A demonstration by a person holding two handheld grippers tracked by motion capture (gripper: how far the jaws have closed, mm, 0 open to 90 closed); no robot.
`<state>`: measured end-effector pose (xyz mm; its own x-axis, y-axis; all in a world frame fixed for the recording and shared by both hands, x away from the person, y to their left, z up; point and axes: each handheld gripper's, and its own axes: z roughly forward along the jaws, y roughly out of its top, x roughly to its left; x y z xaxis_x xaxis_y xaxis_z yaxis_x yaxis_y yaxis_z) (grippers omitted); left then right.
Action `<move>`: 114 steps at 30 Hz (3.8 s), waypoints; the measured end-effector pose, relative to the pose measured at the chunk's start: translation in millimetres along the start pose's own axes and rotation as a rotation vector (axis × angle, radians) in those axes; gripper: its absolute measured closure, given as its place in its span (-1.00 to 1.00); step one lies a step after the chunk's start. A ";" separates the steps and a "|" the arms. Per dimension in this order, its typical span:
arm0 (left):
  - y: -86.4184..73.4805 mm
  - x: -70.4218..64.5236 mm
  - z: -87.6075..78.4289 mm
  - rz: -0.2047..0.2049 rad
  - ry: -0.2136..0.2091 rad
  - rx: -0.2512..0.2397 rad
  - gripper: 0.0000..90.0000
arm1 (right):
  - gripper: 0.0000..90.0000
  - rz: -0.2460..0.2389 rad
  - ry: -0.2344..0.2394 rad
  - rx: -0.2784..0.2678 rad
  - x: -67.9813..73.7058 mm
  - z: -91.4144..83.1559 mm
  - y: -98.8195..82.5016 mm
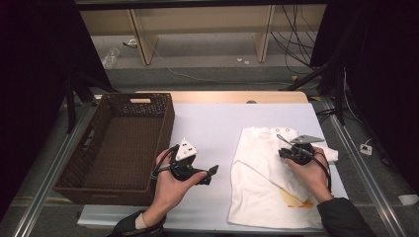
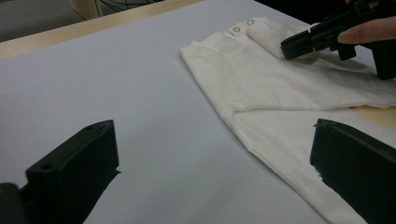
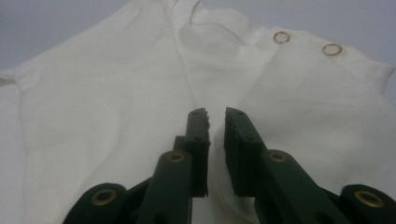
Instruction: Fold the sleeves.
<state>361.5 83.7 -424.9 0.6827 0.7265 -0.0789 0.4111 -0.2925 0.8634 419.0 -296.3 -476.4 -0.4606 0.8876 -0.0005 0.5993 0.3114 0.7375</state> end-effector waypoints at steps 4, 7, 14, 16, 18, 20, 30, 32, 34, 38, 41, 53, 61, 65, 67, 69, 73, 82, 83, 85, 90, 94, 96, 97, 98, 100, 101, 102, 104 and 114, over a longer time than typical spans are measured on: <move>-0.1 0.2 -0.2 -0.001 0.000 0.000 -0.98 | 0.51 0.034 -0.030 -0.047 -10.5 -19.3 7.9; 0.1 0.1 -0.5 0.000 0.000 -0.001 -0.98 | 0.44 0.022 -0.117 -0.060 -28.3 -34.8 8.5; 0.1 -0.4 0.5 0.001 0.001 0.002 -0.98 | 0.20 0.154 -0.274 -0.002 -74.5 -56.6 -11.2; 0.1 -0.2 0.6 0.002 0.002 0.003 -0.97 | 0.15 0.197 -0.294 0.012 -83.4 -58.5 -16.8; 0.1 0.0 0.4 0.001 0.002 0.003 -0.97 | 0.11 0.228 -0.324 0.028 -90.6 -58.9 -22.6; 0.2 -0.1 0.1 -0.001 0.003 0.001 -0.97 | 0.09 0.256 -0.342 0.037 -96.4 -59.2 -27.7; 0.5 -0.3 -0.1 -0.001 0.004 0.001 -0.96 | 0.21 0.313 -0.352 0.110 -102.3 -51.9 -39.5; 0.6 -0.2 -0.2 0.000 0.005 0.001 -0.96 | 0.26 0.334 -0.329 0.117 -102.6 -50.0 -41.2; 0.5 -0.3 -0.2 0.000 0.005 0.002 -0.96 | 0.34 0.352 -0.308 0.125 -102.1 -48.5 -42.7; 0.8 -0.2 -0.6 -0.003 0.005 -0.001 -0.96 | 0.54 0.352 -0.298 0.133 -100.2 -48.9 -41.0; 0.9 -0.1 -0.8 -0.001 0.006 -0.001 -0.96 | 0.74 0.350 -0.283 0.138 -97.5 -48.3 -39.2; 0.7 -0.5 -0.2 -0.002 0.006 0.001 -0.95 | 0.89 0.257 -0.286 0.052 -92.4 -58.2 -29.7; 0.6 -0.3 0.0 -0.002 0.005 0.002 -0.95 | 0.89 0.165 -0.289 -0.048 -73.4 -64.4 -13.6; 0.6 -0.3 -0.2 -0.002 0.005 0.002 -0.95 | 0.89 0.087 -0.268 -0.091 -57.7 -63.7 -3.4; 0.6 -0.3 -0.2 -0.002 0.006 0.002 -0.95 | 0.89 0.061 -0.252 -0.109 -50.9 -63.8 0.4; 0.5 -0.4 -0.2 -0.002 0.006 0.002 -0.95 | 0.89 0.034 -0.231 -0.125 -42.8 -64.0 4.2; 0.5 0.0 -0.5 -0.002 0.006 0.001 -0.95 | 0.89 -0.006 -0.192 -0.144 -31.7 -65.0 9.1; 0.9 0.2 -1.2 -0.004 0.008 -0.002 -0.95 | 0.89 -0.081 -0.099 -0.161 -6.0 -63.1 13.8; 0.9 0.3 -1.2 -0.005 0.007 -0.003 -0.95 | 0.89 -0.093 -0.087 -0.161 -1.3 -62.4 14.3; 0.8 0.3 -1.4 -0.005 0.007 -0.003 -0.95 | 0.89 -0.110 -0.070 -0.164 5.0 -61.6 15.5; 0.9 0.5 -1.4 -0.004 0.007 -0.003 -0.95 | 0.89 -0.156 -0.024 -0.180 21.1 -60.9 19.4; 0.9 0.3 -1.2 -0.004 0.007 -0.002 -0.95 | 0.89 -0.192 0.014 -0.187 32.7 -59.1 21.9; 0.8 0.3 -1.1 -0.005 0.007 -0.001 -0.95 | 0.89 -0.210 0.030 -0.191 38.7 -57.4 23.4; 0.7 0.3 -1.0 -0.005 0.007 -0.001 -0.95 | 0.89 -0.214 0.034 -0.192 41.0 -56.9 23.9; 0.8 0.3 -0.9 -0.004 0.007 -0.001 -0.95 | 0.89 -0.217 0.040 -0.196 44.2 -56.0 24.4; 0.7 0.2 -0.8 -0.004 0.007 0.000 -0.95 | 0.89 -0.238 0.058 -0.204 51.2 -53.2 25.9; 0.6 0.3 -0.7 -0.005 0.006 0.001 -0.95 | 0.89 -0.247 0.065 -0.203 53.7 -52.0 26.3; 0.5 0.3 -0.7 -0.005 0.007 0.001 -0.95 | 0.89 -0.260 0.070 -0.203 56.9 -50.4 26.8; 0.7 0.3 -0.7 -0.005 0.007 0.000 -0.95 | 0.89 -0.282 0.084 -0.208 63.5 -46.5 27.6; 0.3 1.2 -0.3 -0.005 0.008 0.002 -0.95 | 0.88 -0.335 0.139 -0.185 82.7 -33.9 27.2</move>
<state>362.3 84.7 -424.6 0.6756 0.7329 -0.0797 0.4158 -0.2895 0.8621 375.0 -226.0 -433.4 -0.7025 0.6887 -0.1795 0.2784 0.4981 0.8212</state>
